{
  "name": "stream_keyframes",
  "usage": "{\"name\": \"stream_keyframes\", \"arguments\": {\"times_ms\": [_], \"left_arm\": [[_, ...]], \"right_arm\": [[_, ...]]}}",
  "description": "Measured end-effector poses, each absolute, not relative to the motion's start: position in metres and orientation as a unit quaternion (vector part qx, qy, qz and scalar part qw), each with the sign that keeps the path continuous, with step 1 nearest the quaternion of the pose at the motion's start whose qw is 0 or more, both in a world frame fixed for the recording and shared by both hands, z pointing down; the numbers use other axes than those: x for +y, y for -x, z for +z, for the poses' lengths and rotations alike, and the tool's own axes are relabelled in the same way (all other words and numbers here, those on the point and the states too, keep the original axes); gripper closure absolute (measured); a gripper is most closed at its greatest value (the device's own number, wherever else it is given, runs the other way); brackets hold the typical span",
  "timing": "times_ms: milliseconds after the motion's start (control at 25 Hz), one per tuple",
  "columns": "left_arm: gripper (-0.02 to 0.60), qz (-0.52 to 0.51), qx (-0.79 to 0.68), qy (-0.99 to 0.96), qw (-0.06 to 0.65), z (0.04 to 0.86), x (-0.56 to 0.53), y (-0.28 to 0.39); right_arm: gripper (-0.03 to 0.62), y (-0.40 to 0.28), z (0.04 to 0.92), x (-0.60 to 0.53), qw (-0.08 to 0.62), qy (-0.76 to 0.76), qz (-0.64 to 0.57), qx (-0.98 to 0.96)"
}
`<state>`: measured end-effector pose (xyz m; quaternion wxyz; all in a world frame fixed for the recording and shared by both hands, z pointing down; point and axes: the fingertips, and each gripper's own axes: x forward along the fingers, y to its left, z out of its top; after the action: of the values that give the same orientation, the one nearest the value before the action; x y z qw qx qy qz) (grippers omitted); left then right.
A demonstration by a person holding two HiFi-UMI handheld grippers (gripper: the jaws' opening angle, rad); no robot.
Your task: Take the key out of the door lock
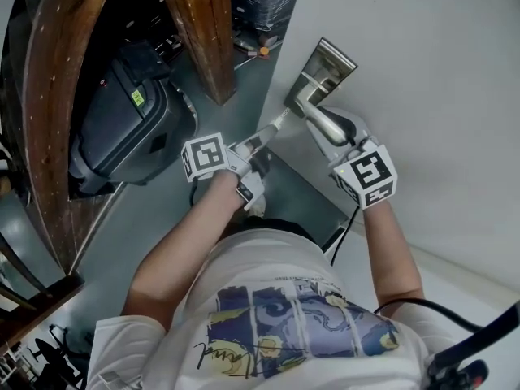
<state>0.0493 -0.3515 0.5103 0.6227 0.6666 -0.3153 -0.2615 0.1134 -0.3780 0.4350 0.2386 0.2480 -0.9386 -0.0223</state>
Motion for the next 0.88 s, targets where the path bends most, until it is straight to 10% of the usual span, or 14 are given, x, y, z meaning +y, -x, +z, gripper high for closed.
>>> {"name": "stream_keyframes", "arguments": {"times_ms": [880], "left_arm": [[0.558, -0.241, -0.267, -0.698, 0.619, 0.456, -0.236, 0.042]], "right_arm": [[0.381, -0.148, 0.427, -0.369, 0.315, -0.294, -0.007, -0.902]]}}
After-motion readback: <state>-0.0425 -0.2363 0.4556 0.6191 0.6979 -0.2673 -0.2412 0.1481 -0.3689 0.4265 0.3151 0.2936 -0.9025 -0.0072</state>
